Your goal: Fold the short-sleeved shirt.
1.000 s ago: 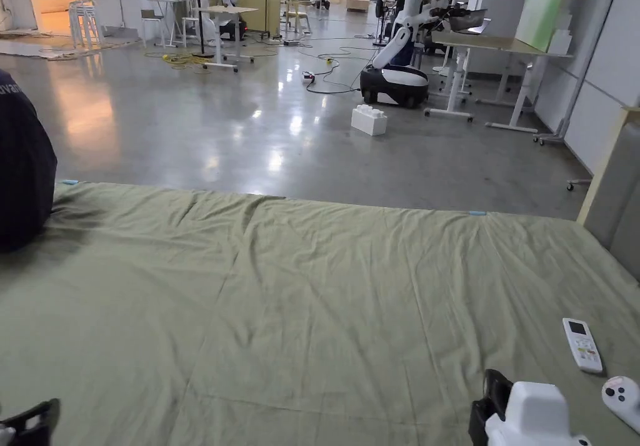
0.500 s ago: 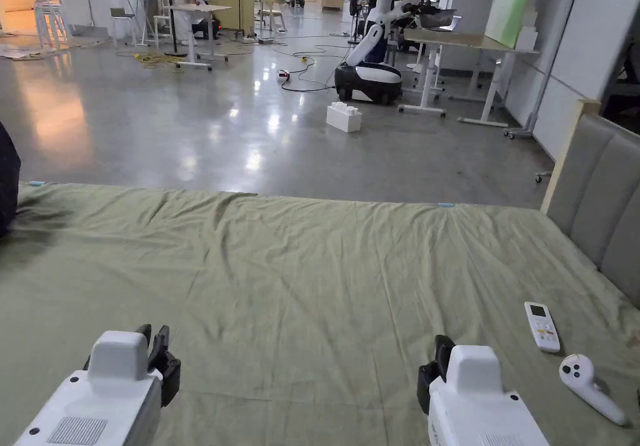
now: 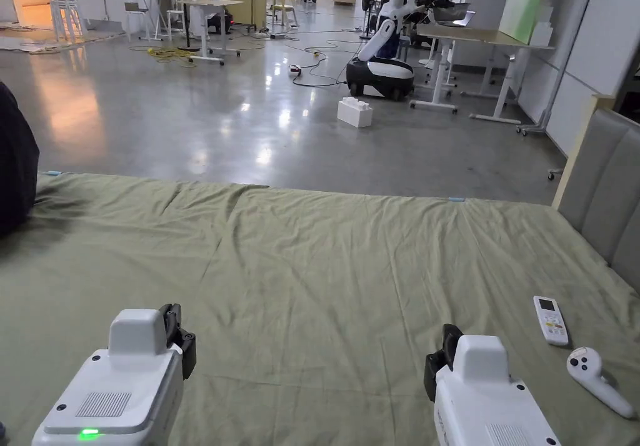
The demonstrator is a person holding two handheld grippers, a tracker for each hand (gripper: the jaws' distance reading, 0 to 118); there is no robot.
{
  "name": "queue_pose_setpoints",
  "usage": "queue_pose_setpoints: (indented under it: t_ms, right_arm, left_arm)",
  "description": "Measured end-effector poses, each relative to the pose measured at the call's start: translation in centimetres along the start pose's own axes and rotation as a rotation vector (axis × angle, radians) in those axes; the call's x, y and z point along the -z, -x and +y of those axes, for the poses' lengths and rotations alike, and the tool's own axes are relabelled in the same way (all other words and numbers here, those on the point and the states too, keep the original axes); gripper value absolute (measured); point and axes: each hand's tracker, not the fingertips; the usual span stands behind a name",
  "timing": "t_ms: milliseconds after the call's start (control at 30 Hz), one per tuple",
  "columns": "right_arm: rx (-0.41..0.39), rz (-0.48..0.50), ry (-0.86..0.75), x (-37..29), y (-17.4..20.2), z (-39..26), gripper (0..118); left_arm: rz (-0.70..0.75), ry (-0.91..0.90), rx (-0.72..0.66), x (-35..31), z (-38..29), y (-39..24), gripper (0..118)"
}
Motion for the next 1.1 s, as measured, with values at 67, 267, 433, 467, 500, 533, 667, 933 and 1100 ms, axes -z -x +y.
queue_pose_setpoints:
  t_ms: [67, 267, 433, 467, 500, 533, 667, 933, 1100]
  right_arm:
    - [0.077, 0.005, 0.028, -0.1, -0.1, -0.1, 1]
    - [0.015, 0.008, -0.020, -0.3, 0.1, 0.6, 1]
    - [0.036, 0.006, 0.013, 0.6, 0.0, 0.0, 1]
    - [0.039, 0.003, 0.016, 0.7, 0.0, 0.0, 1]
    - [0.042, 0.004, 0.020, 0.9, -0.1, 0.0, 1]
    - [0.048, 0.006, 0.021, 0.7, -0.2, -0.2, 1]
    - [0.050, 0.007, 0.019, 0.8, -0.2, -0.2, 1]
    - [0.046, 0.001, 0.012, 1.3, -0.2, -0.4, 73]
    - [0.013, -0.003, 0.028, 1.2, 0.1, 0.0, 104]
  left_arm:
    - [0.008, -0.005, -0.001, -0.1, 0.2, 0.2, 4]
    - [0.017, -0.011, 0.028, -0.1, 0.3, 0.7, 4]
    - [0.023, -0.018, 0.033, 0.0, 0.6, 1.0, 4]
    - [0.022, -0.018, 0.034, 0.0, 0.7, 0.9, 4]
    - [0.020, -0.018, 0.033, 0.0, 0.7, 0.8, 4]
    - [0.019, -0.018, 0.034, 0.0, 0.7, 0.7, 4]
    - [0.008, -0.007, 0.033, 0.2, 0.6, 0.6, 4]
    - [0.025, -0.007, 0.021, 0.6, 0.3, 0.6, 60]
    - [0.058, -0.006, 0.029, 0.7, 0.5, 0.8, 80]
